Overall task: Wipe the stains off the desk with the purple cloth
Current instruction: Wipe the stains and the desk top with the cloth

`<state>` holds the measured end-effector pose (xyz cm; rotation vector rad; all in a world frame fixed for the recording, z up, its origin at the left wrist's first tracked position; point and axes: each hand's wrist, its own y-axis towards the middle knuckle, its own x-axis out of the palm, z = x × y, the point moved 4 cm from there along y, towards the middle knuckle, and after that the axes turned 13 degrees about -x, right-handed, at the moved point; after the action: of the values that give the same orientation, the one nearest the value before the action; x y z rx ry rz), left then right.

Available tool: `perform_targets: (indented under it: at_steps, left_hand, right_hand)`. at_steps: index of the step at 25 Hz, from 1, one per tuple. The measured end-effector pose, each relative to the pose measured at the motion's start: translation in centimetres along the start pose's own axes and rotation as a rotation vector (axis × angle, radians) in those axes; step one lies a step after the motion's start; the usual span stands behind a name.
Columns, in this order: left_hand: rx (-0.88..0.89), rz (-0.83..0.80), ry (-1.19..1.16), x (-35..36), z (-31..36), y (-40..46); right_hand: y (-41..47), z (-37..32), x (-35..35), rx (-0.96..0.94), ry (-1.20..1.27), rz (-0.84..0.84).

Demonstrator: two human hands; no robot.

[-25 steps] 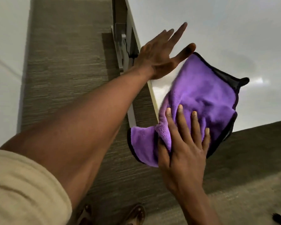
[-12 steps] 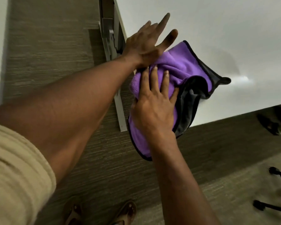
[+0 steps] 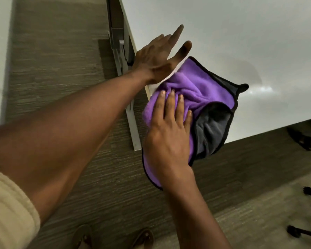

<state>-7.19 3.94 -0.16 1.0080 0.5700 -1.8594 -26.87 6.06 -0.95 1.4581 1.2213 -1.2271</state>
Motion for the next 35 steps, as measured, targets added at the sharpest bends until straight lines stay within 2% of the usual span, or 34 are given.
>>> perform_targets:
  at_steps: [5, 9, 13, 15, 17, 20, 24, 29, 32, 35]
  left_hand:
    - [-0.014, -0.048, -0.003, 0.0, 0.0, 0.2]
    - [0.013, -0.052, 0.057, 0.2, 0.1, -0.2]
    - [0.009, -0.057, 0.086, 0.5, -0.2, -0.1]
    - [0.020, -0.033, 0.106, 0.5, 0.0, -0.1]
    - [0.025, -0.033, 0.134, 0.7, 0.2, -0.3]
    - [0.013, -0.032, 0.201, 0.9, 0.4, -0.2]
    - [-0.013, -0.031, 0.198, 1.0, 0.3, 0.3]
    - [-0.013, -0.021, 0.200, 0.9, 0.1, 0.3]
    - [-0.034, -0.037, 0.243, 0.8, 0.2, 0.2]
    - [-0.040, -0.037, 0.252, 0.9, 0.1, 0.0]
  right_hand:
    - [4.7, 0.2, -0.1, 0.053, 0.041, 0.031]
    - [-0.6, 1.1, -0.9, -0.105, 0.123, 0.043]
    - [-6.2, 5.8, -2.1, 0.011, 0.241, -0.009]
    - [-4.7, 9.7, -2.7, 0.095, 0.252, -0.016]
    - [-1.5, 12.9, -3.1, 0.140, 0.161, 0.014]
    - [4.5, 15.0, -3.3, 0.172, 0.124, -0.009]
    - [8.6, 11.4, -2.6, 0.108, 0.107, -0.044]
    - [2.2, 5.2, -2.2, -0.111, 0.109, -0.027]
    - [-0.9, 9.0, -2.8, -0.094, 0.112, -0.066]
    - [1.3, 14.9, -3.3, 0.064, 0.086, -0.044]
